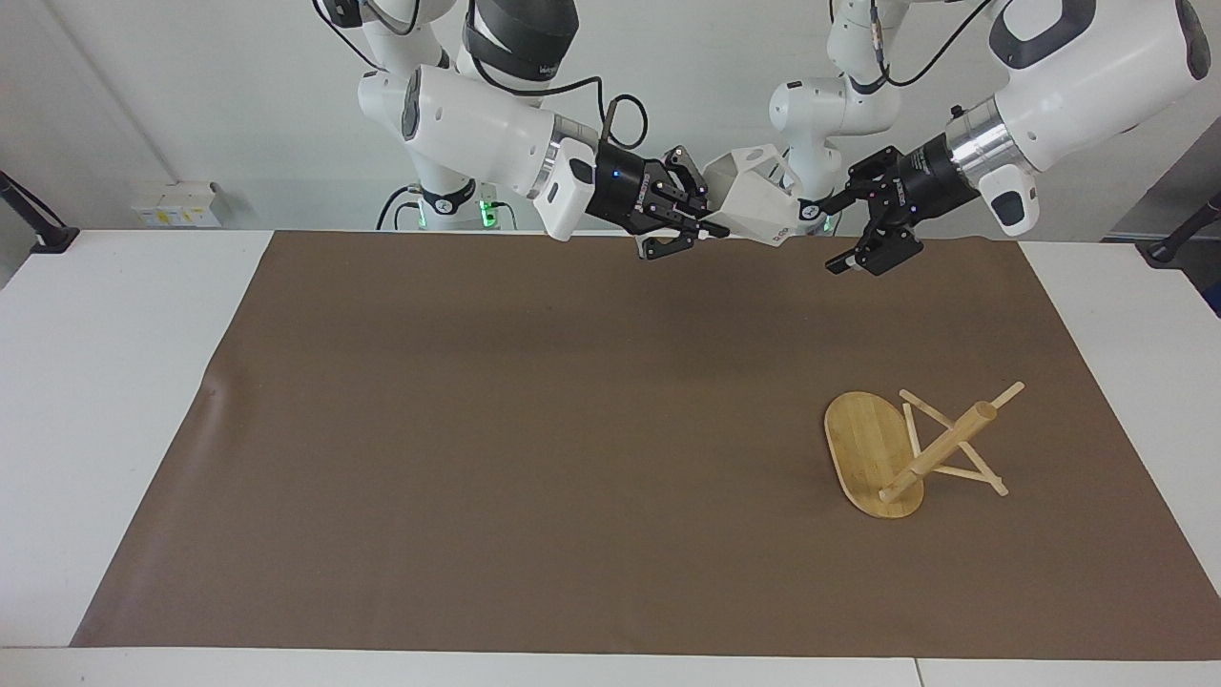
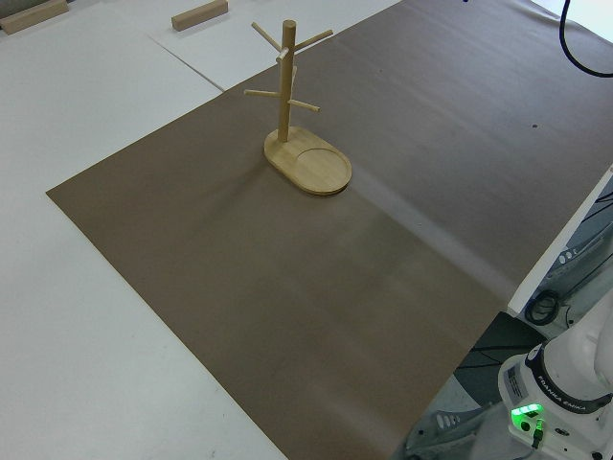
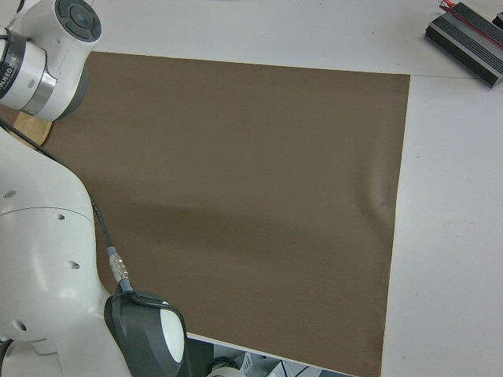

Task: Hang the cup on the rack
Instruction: 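Hold the cup with the right gripper while the left gripper grasps it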

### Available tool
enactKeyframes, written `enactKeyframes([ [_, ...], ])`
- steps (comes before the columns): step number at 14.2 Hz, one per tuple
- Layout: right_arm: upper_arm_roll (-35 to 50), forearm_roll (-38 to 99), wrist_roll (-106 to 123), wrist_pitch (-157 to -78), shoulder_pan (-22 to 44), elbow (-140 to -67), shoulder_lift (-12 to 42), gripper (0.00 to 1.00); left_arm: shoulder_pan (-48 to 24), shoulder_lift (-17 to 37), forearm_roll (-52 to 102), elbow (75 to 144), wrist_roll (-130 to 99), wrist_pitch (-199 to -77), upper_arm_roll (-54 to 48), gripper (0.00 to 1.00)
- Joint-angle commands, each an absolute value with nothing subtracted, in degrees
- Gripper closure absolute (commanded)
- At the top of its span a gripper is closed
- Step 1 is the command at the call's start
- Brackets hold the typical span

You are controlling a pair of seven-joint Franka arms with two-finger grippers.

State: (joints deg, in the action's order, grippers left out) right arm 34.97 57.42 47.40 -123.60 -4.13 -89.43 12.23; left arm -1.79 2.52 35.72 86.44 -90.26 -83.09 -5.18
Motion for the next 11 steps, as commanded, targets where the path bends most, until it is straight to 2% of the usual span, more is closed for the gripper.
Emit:
enactKeyframes([
  [1,35.8,58.3,47.8,-124.4,-4.9,-89.5,11.9,1.00,-1.8,-3.3,38.3,93.2,-91.1,-84.3,-5.0,0.00],
  [4,37.1,58.0,46.3,-127.2,-4.8,-89.6,12.0,1.00,-1.8,-5.2,40.5,95.6,-93.4,-85.1,-5.0,0.00],
  [8,37.1,57.0,44.9,-128.8,-4.1,-89.6,12.0,1.00,-5.1,-8.5,41.3,101.6,-95.0,-92.1,-5.0,0.00],
  [11,37.1,55.5,44.9,-128.8,-4.0,-89.6,12.1,1.00,-5.1,-8.8,43.2,102.0,-95.8,-94.2,-5.0,0.00],
])
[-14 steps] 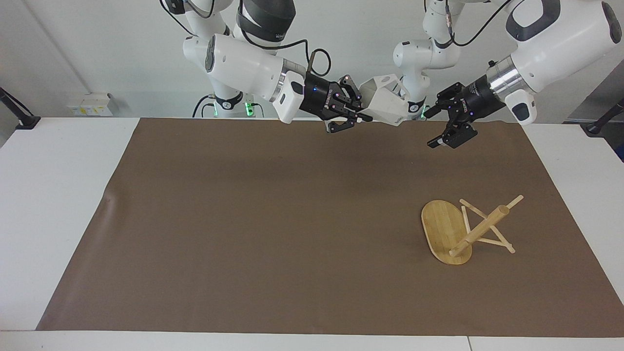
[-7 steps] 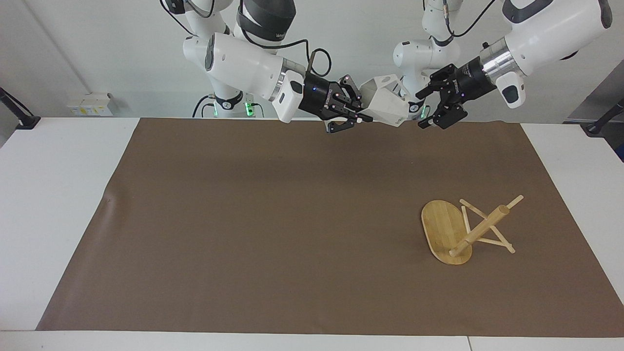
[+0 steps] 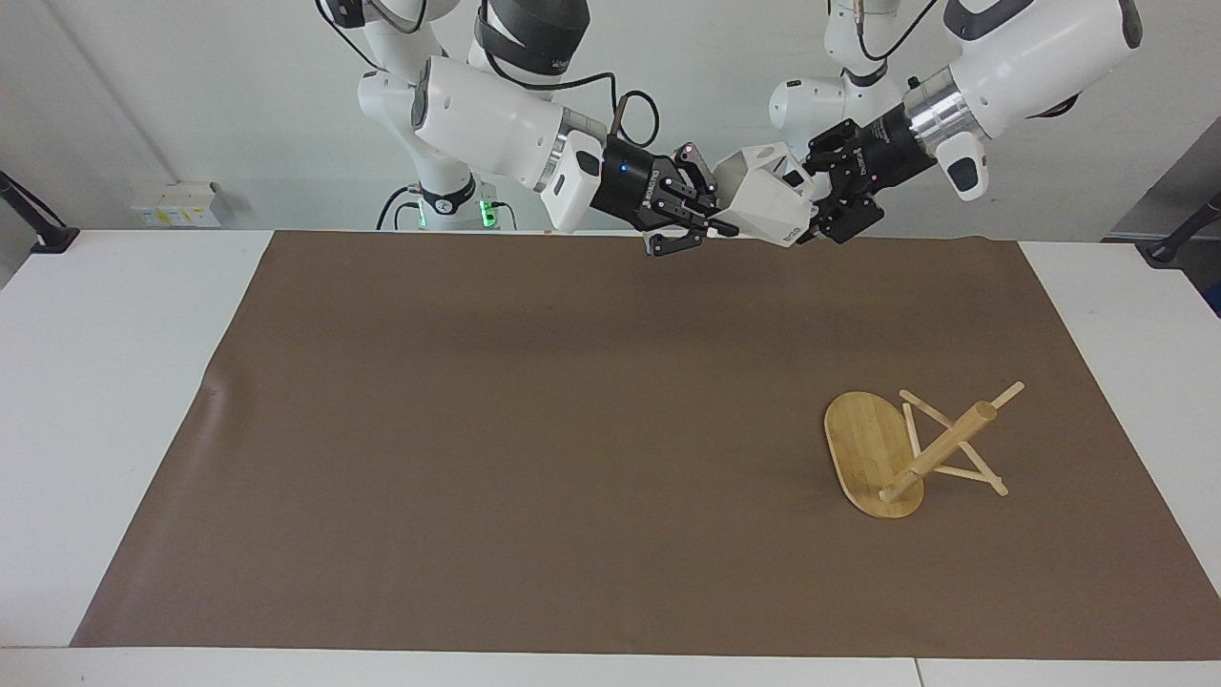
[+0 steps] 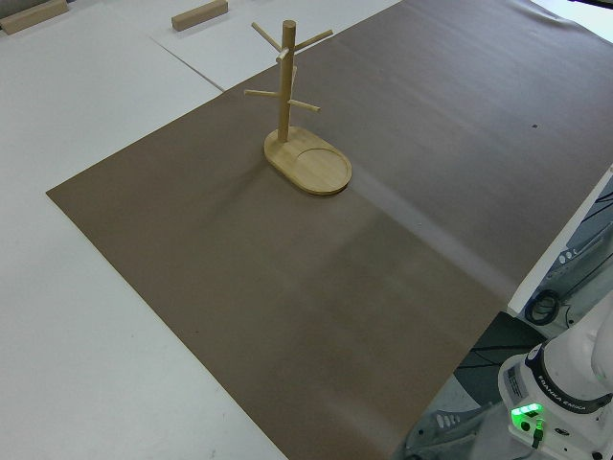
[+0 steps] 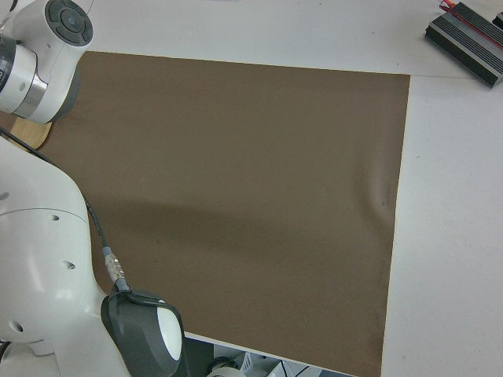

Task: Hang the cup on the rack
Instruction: 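Hold the cup with the right gripper while the left gripper grasps it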

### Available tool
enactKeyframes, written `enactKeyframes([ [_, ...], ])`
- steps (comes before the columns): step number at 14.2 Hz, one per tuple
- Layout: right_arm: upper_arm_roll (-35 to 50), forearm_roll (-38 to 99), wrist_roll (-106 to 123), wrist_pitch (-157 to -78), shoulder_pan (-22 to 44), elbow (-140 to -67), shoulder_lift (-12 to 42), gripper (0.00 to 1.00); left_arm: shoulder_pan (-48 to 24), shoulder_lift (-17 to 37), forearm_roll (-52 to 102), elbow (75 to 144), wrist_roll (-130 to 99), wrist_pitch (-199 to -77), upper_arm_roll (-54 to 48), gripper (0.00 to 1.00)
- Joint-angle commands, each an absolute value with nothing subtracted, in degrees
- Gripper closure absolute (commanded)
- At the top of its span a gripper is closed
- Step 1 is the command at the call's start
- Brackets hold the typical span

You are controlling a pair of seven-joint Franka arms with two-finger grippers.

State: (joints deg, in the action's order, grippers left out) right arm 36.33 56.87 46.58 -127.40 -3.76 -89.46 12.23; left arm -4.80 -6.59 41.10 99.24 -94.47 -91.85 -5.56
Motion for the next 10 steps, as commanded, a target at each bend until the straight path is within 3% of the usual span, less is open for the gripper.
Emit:
enactKeyframes([
  [1,37.1,55.5,44.9,-128.8,-3.9,-89.6,12.1,1.00,-5.0,-9.0,43.8,102.0,-96.2,-94.3,-5.0,0.00],
  [10,37.1,55.5,44.2,-128.8,-3.7,-89.7,12.1,1.00,-5.4,-9.4,45.5,102.2,-96.8,-99.2,-5.0,0.00],
])
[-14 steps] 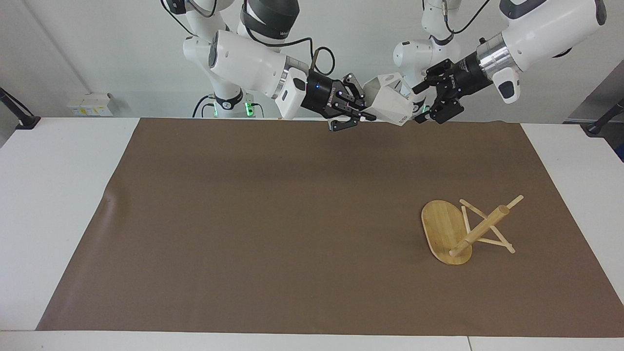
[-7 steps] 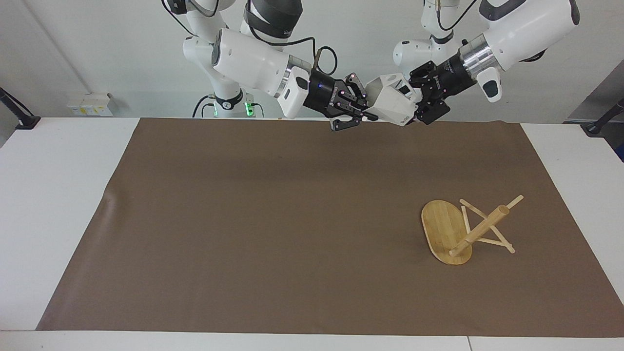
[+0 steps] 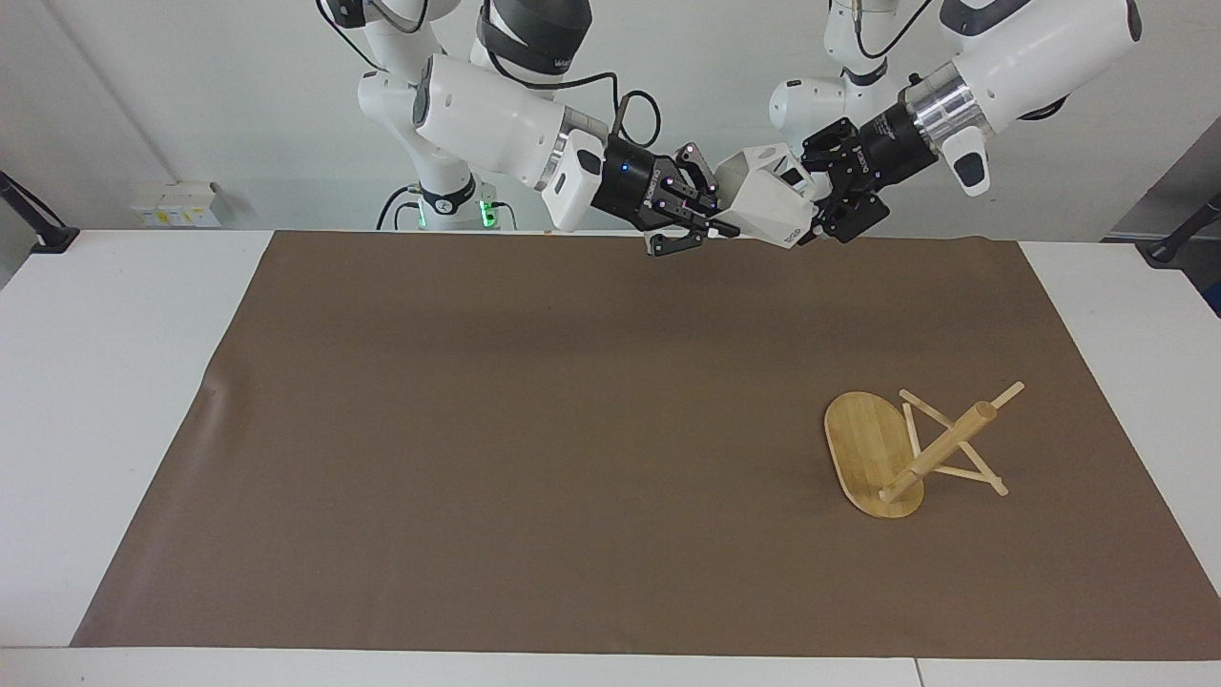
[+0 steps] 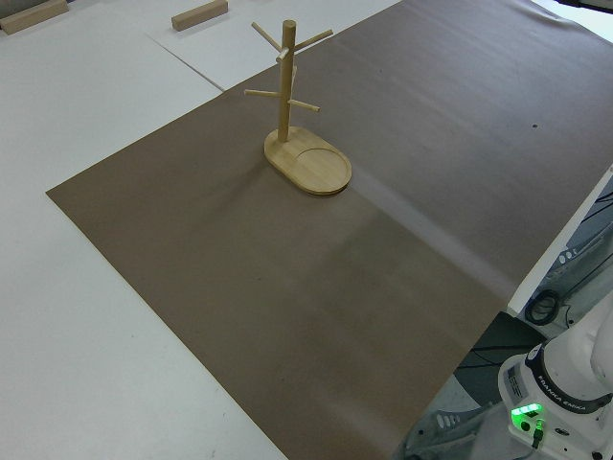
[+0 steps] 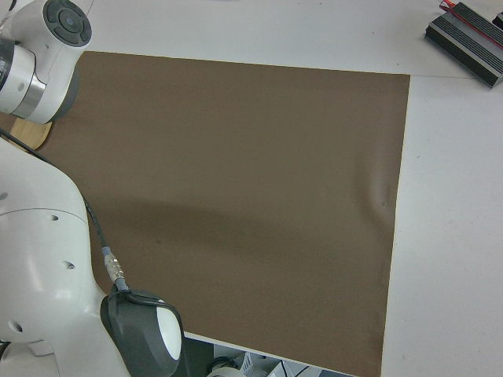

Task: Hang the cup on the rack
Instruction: 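Hold the cup with the right gripper while the left gripper grasps it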

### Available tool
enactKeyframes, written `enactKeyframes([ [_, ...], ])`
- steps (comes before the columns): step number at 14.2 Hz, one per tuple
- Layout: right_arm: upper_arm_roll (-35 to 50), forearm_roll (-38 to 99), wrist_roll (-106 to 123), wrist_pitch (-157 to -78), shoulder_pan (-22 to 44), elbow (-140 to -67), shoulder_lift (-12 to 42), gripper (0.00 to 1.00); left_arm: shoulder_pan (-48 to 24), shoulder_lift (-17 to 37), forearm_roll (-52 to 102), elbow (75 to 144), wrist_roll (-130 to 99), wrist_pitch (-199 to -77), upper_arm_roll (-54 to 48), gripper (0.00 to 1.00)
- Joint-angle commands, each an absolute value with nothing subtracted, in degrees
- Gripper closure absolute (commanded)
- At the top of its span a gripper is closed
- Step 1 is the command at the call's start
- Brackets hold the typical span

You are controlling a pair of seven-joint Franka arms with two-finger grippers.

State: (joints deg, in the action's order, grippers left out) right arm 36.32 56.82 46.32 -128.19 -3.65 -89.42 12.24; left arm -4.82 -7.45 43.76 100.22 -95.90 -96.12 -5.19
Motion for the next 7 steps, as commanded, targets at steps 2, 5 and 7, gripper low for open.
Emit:
enactKeyframes([
  [2,37.1,55.5,43.9,-128.8,-3.7,-89.7,12.1,1.00,-5.4,-9.3,45.4,102.4,-96.6,-100.0,-4.9,0.00],
  [5,37.1,55.5,43.9,-128.8,-3.7,-89.7,12.1,1.00,-5.4,-9.3,45.4,102.5,-96.7,-100.2,-5.0,0.00],
  [7,37.1,55.5,43.9,-128.8,-3.7,-89.7,12.1,1.00,-5.4,-9.3,45.4,102.5,-97.4,-100.6,-5.0,0.00],
])
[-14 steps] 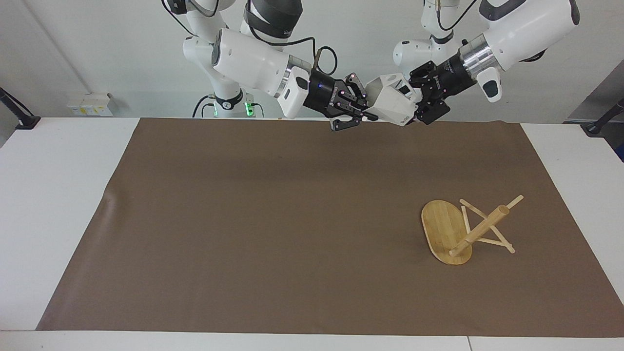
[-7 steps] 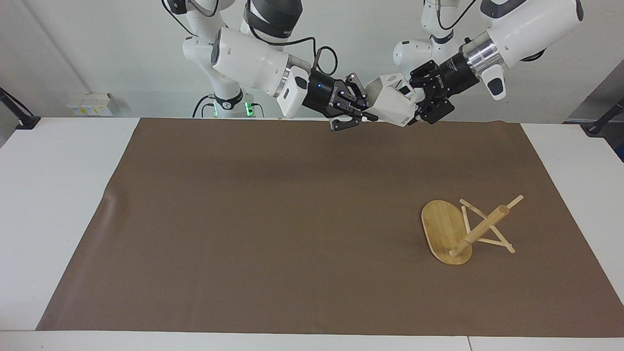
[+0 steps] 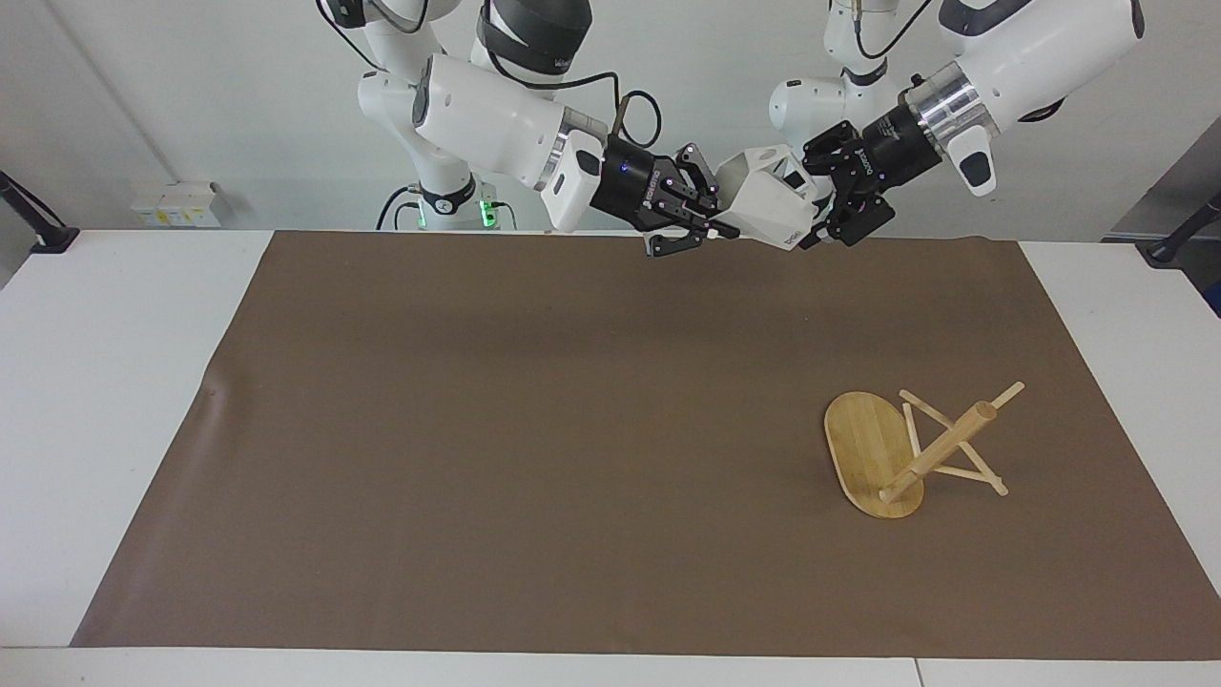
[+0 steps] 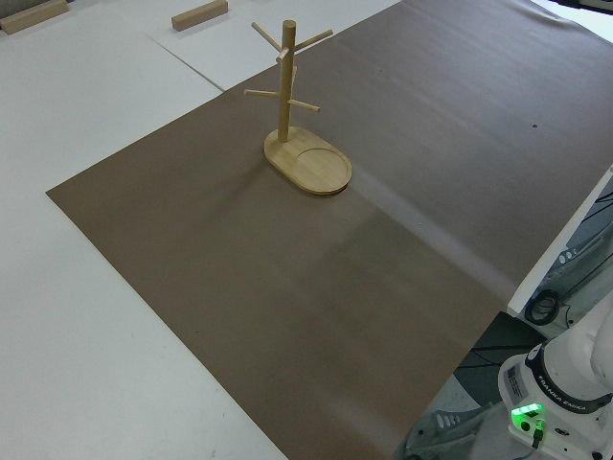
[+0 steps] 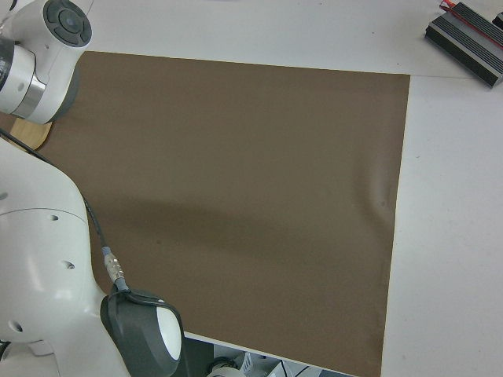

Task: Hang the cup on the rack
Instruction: 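Hold the cup with the right gripper while the left gripper grasps it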

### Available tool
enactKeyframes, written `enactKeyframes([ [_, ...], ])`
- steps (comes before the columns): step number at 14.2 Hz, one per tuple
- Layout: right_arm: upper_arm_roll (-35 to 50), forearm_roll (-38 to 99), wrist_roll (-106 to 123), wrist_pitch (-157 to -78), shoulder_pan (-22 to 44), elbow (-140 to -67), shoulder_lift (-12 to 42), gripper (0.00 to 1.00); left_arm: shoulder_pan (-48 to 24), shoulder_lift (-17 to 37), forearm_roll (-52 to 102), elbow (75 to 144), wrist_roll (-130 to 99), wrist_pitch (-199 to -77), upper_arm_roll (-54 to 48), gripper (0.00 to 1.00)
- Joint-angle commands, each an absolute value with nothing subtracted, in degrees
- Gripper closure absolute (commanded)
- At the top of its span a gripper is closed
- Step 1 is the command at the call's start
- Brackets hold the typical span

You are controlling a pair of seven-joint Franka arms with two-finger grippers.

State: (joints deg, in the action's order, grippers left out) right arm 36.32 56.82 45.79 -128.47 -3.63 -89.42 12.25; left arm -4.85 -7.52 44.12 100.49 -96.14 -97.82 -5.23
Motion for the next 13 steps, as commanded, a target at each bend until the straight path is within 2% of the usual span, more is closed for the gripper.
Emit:
enactKeyframes([
  [1,37.1,55.5,43.9,-128.8,-3.7,-89.8,12.1,1.00,-5.4,-9.3,45.4,102.6,-97.4,-101.9,-5.0,0.00],
  [13,37.1,55.5,43.4,-128.7,-3.7,-89.8,12.1,1.00,-5.4,-10.2,44.8,104.9,-97.3,-104.2,-7.5,0.00],
])
